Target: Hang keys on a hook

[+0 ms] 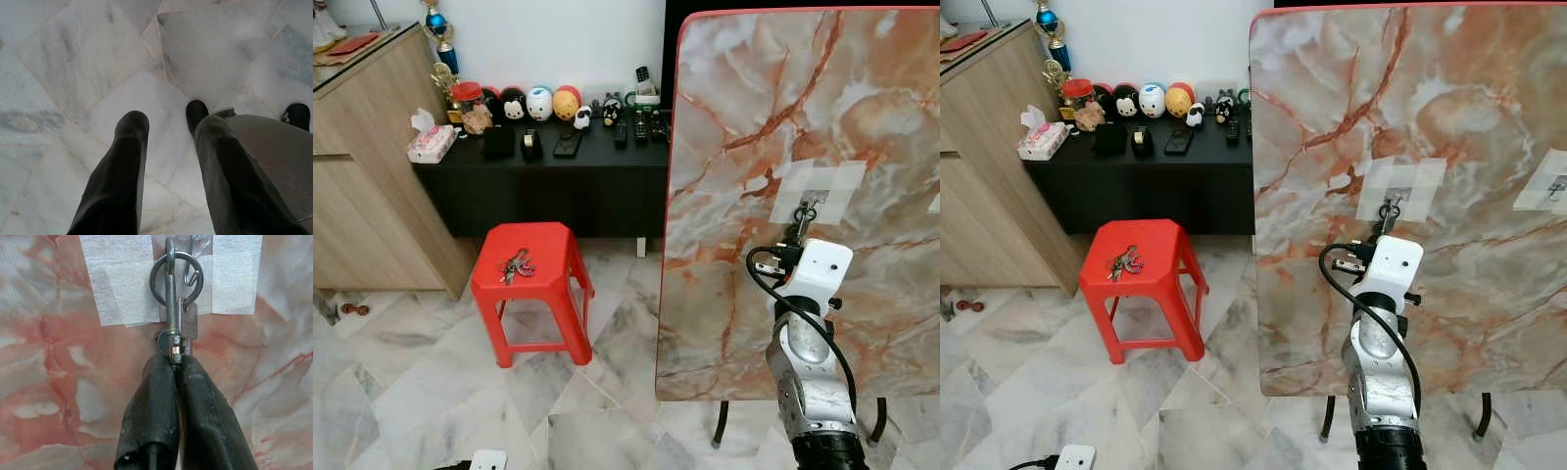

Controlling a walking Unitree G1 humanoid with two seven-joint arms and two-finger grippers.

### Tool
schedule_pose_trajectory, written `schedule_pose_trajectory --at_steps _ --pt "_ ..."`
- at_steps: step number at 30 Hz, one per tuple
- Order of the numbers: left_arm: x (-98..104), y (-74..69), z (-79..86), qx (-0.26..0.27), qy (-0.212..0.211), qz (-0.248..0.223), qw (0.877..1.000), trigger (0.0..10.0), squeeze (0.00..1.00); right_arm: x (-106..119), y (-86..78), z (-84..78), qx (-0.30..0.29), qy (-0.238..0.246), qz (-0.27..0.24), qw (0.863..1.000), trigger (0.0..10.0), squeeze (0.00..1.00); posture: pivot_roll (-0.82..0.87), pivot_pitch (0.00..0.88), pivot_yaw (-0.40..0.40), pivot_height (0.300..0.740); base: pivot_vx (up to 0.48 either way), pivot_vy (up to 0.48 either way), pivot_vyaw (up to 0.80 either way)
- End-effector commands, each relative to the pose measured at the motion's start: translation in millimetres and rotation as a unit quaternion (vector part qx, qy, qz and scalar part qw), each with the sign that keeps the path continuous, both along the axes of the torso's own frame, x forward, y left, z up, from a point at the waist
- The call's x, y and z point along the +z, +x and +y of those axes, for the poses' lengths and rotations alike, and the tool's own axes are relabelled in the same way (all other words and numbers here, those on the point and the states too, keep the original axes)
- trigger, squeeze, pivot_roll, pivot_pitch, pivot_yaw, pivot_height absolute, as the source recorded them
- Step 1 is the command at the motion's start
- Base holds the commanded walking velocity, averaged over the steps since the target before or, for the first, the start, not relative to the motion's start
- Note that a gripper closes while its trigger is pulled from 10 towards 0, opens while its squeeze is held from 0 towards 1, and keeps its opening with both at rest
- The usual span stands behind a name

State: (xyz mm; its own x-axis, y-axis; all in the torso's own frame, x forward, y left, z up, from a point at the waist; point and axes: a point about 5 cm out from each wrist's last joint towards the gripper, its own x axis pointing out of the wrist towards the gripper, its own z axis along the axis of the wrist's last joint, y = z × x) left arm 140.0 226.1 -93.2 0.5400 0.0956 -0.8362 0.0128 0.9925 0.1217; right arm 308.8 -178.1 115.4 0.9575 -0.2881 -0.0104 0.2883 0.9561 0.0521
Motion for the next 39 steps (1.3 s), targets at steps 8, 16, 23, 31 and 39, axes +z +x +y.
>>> schedule_pose_trajectory --at_steps 8,16,23,31,39 --pt "-0.6 -1.5 0.7 -0.001 -0.001 0.007 1.000 10.0 0.00 2.5 2.7 -0.9 -0.007 0.006 -0.001 1.000 10.0 0.00 -0.13 0.000 0.009 0.740 0.000 0.000 0.00" --pt "-0.7 -1.6 1.0 -0.001 -0.001 0.007 1.000 10.0 0.00 6.2 3.1 -5.5 -0.018 0.007 -0.012 1.000 10.0 0.00 -0.13 0.000 0.011 0.740 0.000 0.000 0.00" --pt "-0.5 -1.4 1.2 -0.001 0.000 0.008 1.000 10.0 0.00 6.2 5.6 -7.1 -0.016 0.010 -0.007 1.000 10.0 0.00 -0.12 0.000 0.012 0.740 0.000 0.000 0.00" --pt "-0.5 -1.4 1.4 -0.001 0.000 0.008 1.000 10.0 0.00 2.4 7.6 -7.0 -0.011 0.009 0.013 1.000 10.0 0.00 -0.12 0.000 0.013 0.740 0.000 0.000 0.00" --pt "-0.5 -1.4 1.4 -0.003 0.000 0.009 1.000 10.0 0.00 -2.2 7.6 -8.8 -0.013 0.016 0.028 0.999 10.0 0.00 -0.12 0.000 0.013 0.740 0.000 0.000 0.00"
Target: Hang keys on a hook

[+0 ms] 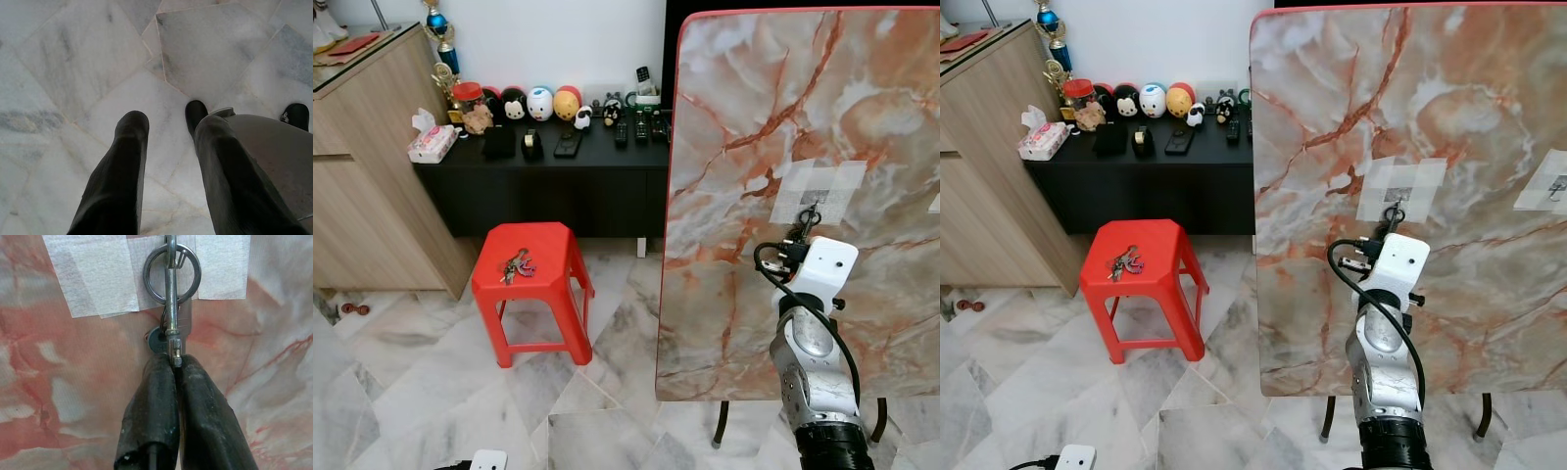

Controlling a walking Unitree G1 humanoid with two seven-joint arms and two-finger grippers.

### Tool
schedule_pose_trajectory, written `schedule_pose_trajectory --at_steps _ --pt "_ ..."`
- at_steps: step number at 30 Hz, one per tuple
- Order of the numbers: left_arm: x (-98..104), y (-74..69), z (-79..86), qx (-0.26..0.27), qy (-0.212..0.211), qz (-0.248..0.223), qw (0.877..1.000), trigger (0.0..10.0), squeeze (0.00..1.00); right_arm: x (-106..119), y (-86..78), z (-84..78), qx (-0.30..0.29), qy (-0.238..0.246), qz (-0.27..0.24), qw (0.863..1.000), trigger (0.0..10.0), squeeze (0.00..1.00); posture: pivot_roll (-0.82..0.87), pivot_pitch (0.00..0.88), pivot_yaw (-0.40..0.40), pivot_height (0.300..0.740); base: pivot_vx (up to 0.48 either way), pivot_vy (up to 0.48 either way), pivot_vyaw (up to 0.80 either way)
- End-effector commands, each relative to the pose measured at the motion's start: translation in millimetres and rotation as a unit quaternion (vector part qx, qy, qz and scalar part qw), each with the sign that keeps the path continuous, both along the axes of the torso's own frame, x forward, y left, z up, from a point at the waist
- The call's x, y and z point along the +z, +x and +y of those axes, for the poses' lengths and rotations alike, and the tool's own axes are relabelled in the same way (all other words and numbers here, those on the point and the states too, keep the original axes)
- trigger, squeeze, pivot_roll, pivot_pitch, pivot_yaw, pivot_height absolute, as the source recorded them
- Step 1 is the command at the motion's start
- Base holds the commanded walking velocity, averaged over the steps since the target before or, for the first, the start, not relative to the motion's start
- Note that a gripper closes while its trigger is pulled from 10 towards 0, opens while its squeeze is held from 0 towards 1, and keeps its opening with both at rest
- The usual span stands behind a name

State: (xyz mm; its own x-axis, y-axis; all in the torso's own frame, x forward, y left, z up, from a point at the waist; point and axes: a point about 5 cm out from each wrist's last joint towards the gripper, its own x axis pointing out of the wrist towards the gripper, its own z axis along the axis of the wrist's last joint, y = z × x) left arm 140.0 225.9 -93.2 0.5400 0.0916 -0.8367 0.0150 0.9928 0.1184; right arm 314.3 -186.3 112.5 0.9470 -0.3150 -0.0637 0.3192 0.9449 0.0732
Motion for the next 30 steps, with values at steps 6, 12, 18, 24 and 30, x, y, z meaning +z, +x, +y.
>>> schedule_pose_trajectory --at_steps 6,12,18,24,30 --pt "-0.5 -1.4 1.8 -0.002 0.002 0.008 1.000 10.0 0.00 -1.1 0.5 -0.4 0.002 0.000 0.010 1.000 10.0 0.00 -0.12 0.000 0.014 0.740 0.000 0.000 0.00" --pt "-0.4 -1.4 2.1 -0.002 0.004 0.008 1.000 10.0 0.00 -0.7 0.5 3.7 0.017 0.010 0.003 1.000 10.0 1.00 -0.12 0.000 0.014 0.740 0.000 0.000 0.00" --pt "-0.4 -1.4 2.1 -0.001 0.004 0.008 1.000 10.0 0.00 -0.1 0.6 8.0 0.036 0.006 0.001 0.999 10.0 1.00 -0.12 0.000 0.013 0.740 0.000 0.000 0.00" --pt "-0.5 -1.6 2.1 -0.001 0.003 0.009 1.000 10.0 0.00 -1.4 -5.1 9.8 0.046 -0.008 0.000 0.999 10.0 1.00 -0.13 0.000 0.013 0.740 0.000 0.000 0.00" --pt "-0.7 -2.0 1.8 -0.002 0.001 0.010 1.000 10.0 0.00 -9.7 -20.1 7.0 0.050 -0.021 0.012 0.998 10.0 1.00 -0.13 0.000 0.011 0.740 0.000 0.000 0.00"
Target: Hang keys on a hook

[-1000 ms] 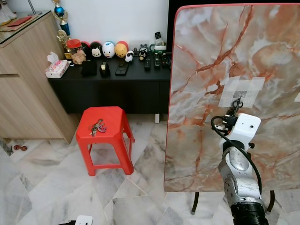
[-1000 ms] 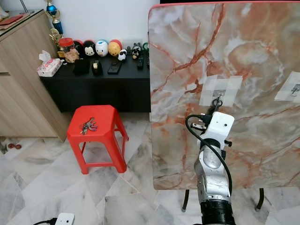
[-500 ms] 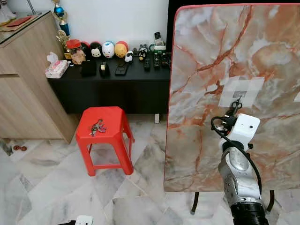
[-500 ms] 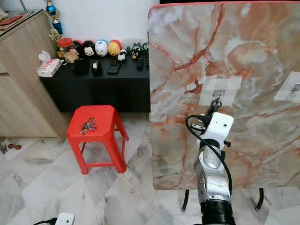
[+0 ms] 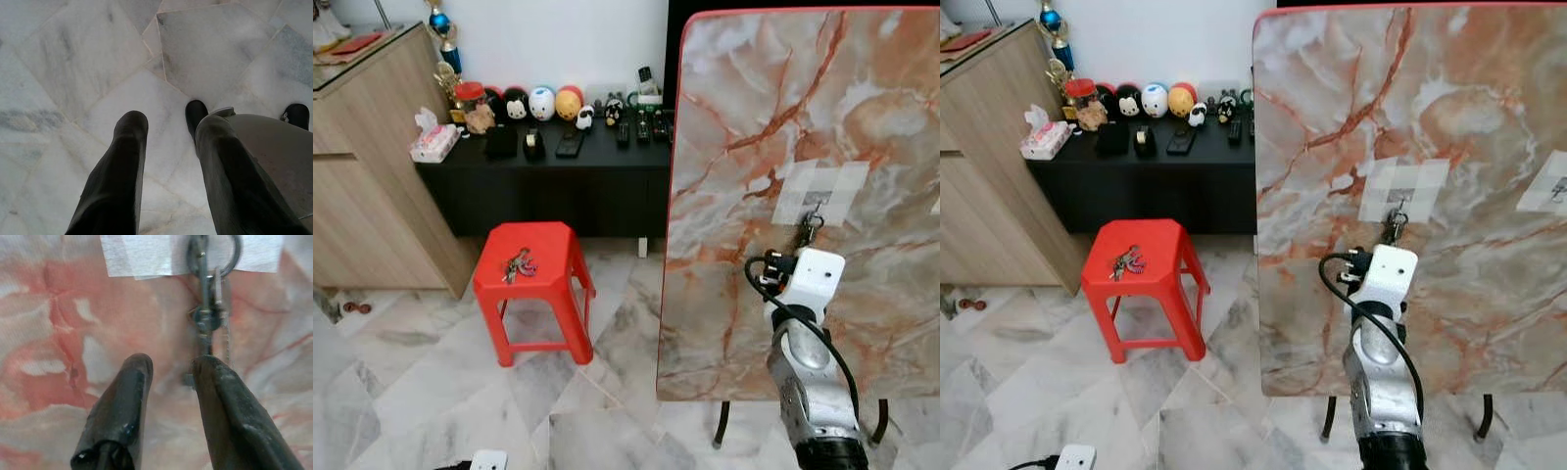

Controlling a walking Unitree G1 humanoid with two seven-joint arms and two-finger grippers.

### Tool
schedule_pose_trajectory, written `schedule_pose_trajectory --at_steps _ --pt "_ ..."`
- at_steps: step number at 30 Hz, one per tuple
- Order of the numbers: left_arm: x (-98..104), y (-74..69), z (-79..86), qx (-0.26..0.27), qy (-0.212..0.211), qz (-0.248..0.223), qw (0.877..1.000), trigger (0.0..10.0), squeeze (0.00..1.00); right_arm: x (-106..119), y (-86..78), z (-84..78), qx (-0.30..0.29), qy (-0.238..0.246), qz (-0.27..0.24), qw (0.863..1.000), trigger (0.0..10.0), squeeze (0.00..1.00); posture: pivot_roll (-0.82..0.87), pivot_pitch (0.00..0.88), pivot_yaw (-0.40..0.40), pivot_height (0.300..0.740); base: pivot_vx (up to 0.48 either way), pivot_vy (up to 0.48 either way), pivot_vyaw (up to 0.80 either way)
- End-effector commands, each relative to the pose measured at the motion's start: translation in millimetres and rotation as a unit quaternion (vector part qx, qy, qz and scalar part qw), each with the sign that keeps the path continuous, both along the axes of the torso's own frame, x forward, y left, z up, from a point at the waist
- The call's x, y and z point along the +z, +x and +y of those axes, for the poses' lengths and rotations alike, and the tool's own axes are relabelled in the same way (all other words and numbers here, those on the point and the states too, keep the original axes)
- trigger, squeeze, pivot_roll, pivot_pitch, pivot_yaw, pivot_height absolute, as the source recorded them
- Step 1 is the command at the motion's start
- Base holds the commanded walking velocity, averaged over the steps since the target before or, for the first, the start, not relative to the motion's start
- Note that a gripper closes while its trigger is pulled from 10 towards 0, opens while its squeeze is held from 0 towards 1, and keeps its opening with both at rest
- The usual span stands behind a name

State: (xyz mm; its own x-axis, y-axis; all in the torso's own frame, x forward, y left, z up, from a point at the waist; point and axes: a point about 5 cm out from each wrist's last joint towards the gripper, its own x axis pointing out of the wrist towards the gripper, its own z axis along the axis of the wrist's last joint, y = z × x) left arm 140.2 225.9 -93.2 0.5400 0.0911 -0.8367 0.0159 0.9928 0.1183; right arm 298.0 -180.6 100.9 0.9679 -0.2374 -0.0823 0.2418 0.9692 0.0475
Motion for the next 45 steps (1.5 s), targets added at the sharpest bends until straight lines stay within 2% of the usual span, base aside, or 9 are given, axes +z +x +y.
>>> schedule_pose_trajectory --at_steps 1,8,12,13,14,17,21,30,45 --pt "-0.8 -2.2 1.8 -0.002 0.001 0.010 1.000 10.0 0.00 1.1 -5.1 1.2 0.011 -0.014 0.000 1.000 10.0 1.00 -0.13 0.000 0.011 0.740 0.000 0.000 0.00" --pt "-0.9 -2.5 1.8 -0.001 0.001 0.011 1.000 10.0 0.00 -10.8 -28.4 -8.3 0.053 -0.047 0.015 0.997 10.0 1.00 -0.14 0.000 0.010 0.740 0.000 0.000 0.00" --pt "-1.0 -2.2 1.3 -0.007 0.001 0.013 1.000 10.0 0.00 -46.5 -43.3 -27.6 0.063 -0.055 0.107 0.991 10.0 0.89 -0.16 0.000 0.017 0.740 0.000 0.000 0.00" --pt "-1.0 -2.2 1.0 -0.008 0.001 0.014 1.000 10.0 0.00 -56.0 -46.4 -32.2 0.054 -0.051 0.131 0.989 10.0 0.21 -0.16 0.000 0.018 0.740 0.000 0.000 0.00" --pt "-1.2 -2.1 0.6 -0.008 -0.001 0.014 1.000 10.0 0.00 -73.8 -51.7 -37.9 0.044 -0.034 0.171 0.984 10.0 0.00 -0.16 0.000 0.017 0.740 0.000 0.000 0.00" --pt "-1.6 -2.4 -0.7 -0.002 -0.006 0.015 1.000 10.0 0.00 -127.9 -77.2 -50.4 0.018 -0.003 0.291 0.956 10.0 0.00 -0.15 0.000 0.014 0.740 0.000 0.000 0.00" --pt "-2.4 -3.9 -0.7 0.032 -0.019 0.013 0.999 10.0 0.00 -159.2 -102.0 -48.4 0.028 0.005 0.367 0.930 10.0 0.00 -0.15 0.000 0.017 0.740 0.000 0.000 0.00" --pt "-3.9 -6.6 -1.8 0.053 -0.034 0.020 0.998 10.0 0.00 -194.2 -149.8 -34.0 0.040 0.064 0.455 0.887 10.0 0.00 -0.14 0.000 0.019 0.740 0.000 0.000 0.00" --pt "-4.6 -8.2 -2.9 0.055 -0.038 0.021 0.998 10.0 0.00 -201.1 -165.5 -33.1 0.056 0.066 0.475 0.876 10.0 0.00 -0.13 0.000 0.017 0.740 0.000 0.000 0.00"
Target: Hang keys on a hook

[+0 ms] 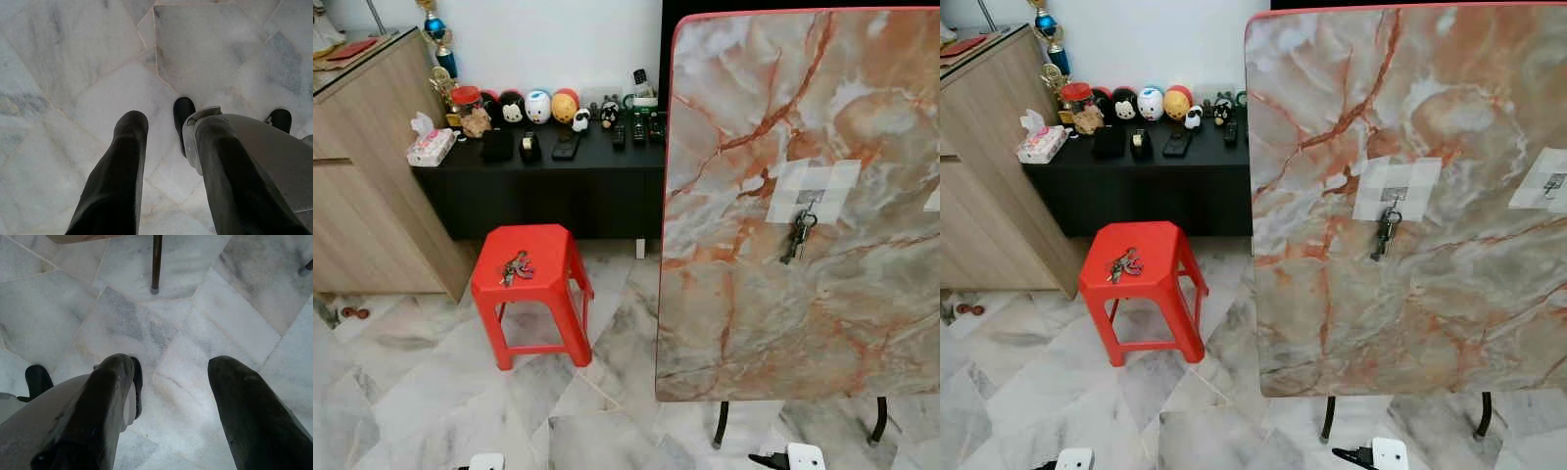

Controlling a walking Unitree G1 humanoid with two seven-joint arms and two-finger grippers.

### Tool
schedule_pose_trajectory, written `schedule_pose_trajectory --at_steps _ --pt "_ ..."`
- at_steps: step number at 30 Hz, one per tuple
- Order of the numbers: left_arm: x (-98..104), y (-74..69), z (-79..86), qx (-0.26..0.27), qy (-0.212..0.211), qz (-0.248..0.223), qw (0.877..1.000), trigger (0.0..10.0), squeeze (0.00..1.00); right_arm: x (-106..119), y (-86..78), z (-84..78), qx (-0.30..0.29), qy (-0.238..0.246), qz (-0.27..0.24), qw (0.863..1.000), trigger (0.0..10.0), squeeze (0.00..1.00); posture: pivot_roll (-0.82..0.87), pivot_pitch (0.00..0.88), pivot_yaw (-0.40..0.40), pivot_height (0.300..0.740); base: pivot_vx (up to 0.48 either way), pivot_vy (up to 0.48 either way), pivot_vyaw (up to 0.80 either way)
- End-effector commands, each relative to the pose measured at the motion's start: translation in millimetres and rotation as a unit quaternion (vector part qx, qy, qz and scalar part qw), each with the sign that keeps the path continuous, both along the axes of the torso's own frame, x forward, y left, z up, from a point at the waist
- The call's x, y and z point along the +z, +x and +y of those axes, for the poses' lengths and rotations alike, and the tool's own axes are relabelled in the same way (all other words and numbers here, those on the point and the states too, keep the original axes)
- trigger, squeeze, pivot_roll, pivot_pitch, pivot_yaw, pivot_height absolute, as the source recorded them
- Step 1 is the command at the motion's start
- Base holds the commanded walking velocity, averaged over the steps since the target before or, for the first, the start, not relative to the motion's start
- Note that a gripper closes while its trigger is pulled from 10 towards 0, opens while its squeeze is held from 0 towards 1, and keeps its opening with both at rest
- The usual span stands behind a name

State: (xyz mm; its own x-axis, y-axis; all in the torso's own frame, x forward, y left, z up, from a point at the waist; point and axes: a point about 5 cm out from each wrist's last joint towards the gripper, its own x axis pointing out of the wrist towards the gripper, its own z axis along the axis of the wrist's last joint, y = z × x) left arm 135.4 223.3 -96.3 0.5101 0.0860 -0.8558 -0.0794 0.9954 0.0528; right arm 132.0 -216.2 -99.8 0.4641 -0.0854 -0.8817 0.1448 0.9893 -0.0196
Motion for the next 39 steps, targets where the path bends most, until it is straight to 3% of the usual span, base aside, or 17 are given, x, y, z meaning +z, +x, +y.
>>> schedule_pose_trajectory --at_steps 1,6,12,18,26,30,36,39 --pt "-1.5 -3.5 -0.2 0.005 -0.005 0.008 1.000 10.0 0.00 -0.7 -0.1 3.0 0.005 0.006 0.001 1.000 10.0 0.00 -0.13 0.000 0.017 0.740 0.000 0.000 0.00" --pt "-1.5 -4.0 0.4 0.006 -0.004 0.008 1.000 10.0 0.00 -2.5 -9.1 -2.4 -0.001 0.007 0.009 1.000 10.0 0.00 -0.13 0.000 0.018 0.740 0.000 0.000 0.00" --pt "-1.9 -5.9 1.4 0.009 -0.004 0.010 1.000 10.0 0.00 -6.5 -34.6 -14.7 -0.013 0.004 0.031 0.999 10.0 0.00 -0.13 0.000 0.028 0.740 0.000 0.133 0.00" --pt "-2.0 -6.5 1.8 0.005 -0.004 0.012 1.000 10.0 0.00 -9.5 -42.8 -9.9 -0.019 0.009 0.041 0.999 10.0 0.00 -0.14 0.000 0.037 0.740 0.000 0.268 0.00" --pt "-1.9 -6.4 1.9 0.004 -0.005 0.011 1.000 10.0 0.00 -11.1 -25.5 19.2 -0.008 0.024 0.033 0.999 10.0 0.00 -0.15 0.000 0.040 0.740 0.000 0.375 0.00" --pt "-2.1 -7.0 1.9 0.005 -0.005 0.011 1.000 10.0 0.00 -10.0 -17.2 26.0 -0.005 0.026 0.027 0.999 10.0 0.00 -0.15 0.000 0.041 0.740 0.000 0.480 0.00" --pt "-2.3 -7.8 1.8 0.004 -0.005 0.012 1.000 10.0 0.00 -6.9 -5.3 27.5 -0.007 0.024 0.017 1.000 10.0 0.00 -0.15 0.000 0.043 0.740 0.000 0.480 0.00" --pt "-2.3 -7.9 1.8 0.004 -0.005 0.012 1.000 10.0 0.00 -6.6 -7.5 21.4 -0.018 0.022 0.013 1.000 10.0 0.00 -0.15 0.000 0.043 0.740 0.000 0.480 0.00"
